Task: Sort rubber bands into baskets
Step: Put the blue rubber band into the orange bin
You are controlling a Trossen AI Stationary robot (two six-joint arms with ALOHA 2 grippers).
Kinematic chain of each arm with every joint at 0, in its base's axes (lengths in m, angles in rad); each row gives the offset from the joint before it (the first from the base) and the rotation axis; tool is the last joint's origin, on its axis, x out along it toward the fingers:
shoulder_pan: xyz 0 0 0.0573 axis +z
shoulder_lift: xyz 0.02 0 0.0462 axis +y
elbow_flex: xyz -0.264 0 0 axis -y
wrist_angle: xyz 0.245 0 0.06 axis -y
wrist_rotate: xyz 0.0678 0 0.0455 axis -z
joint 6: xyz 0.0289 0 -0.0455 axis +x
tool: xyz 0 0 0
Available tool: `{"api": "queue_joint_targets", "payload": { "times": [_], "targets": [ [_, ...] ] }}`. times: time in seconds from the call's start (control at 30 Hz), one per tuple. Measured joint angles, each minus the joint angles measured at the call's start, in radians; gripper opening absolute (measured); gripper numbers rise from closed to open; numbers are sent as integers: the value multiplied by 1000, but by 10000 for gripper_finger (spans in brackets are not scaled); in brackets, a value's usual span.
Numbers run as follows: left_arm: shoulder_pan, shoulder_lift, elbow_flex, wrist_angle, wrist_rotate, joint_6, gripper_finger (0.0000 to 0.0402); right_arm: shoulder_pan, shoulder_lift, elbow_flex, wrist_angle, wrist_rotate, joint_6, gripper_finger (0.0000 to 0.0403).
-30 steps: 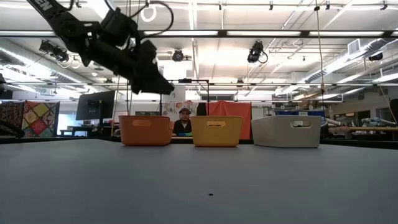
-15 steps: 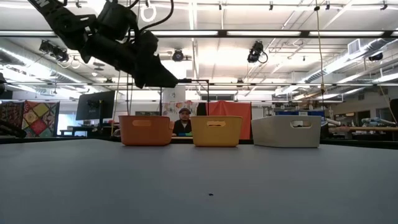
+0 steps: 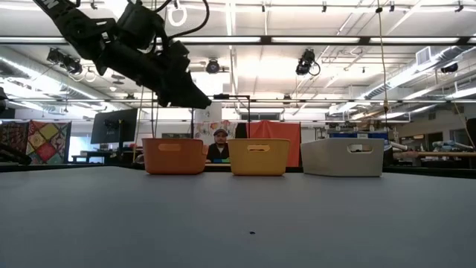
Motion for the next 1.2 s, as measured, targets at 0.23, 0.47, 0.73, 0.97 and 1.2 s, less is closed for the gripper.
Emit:
{"api": "queue_joint_targets", "payload": {
  "times": [0.23, 0.47, 0.73, 0.97, 1.2],
  "targets": [
    [0, 0, 0, 8, 61, 30, 202, -38, -2, 46, -76, 180, -76, 7],
    [-16, 32, 0, 24, 234, 23, 202, -177, 0, 48, -52, 395, -297, 4],
    [-96, 123, 0, 144, 238, 22, 202, -350, -16, 67, 4, 639, -575, 2],
    [-181, 151, 0, 288, 270, 21, 202, -450, -29, 160, 62, 815, -844, 2],
    [-240, 216, 0, 346, 271, 16, 202, -497, -29, 228, 239, 881, -1123, 2]
  ]
}}
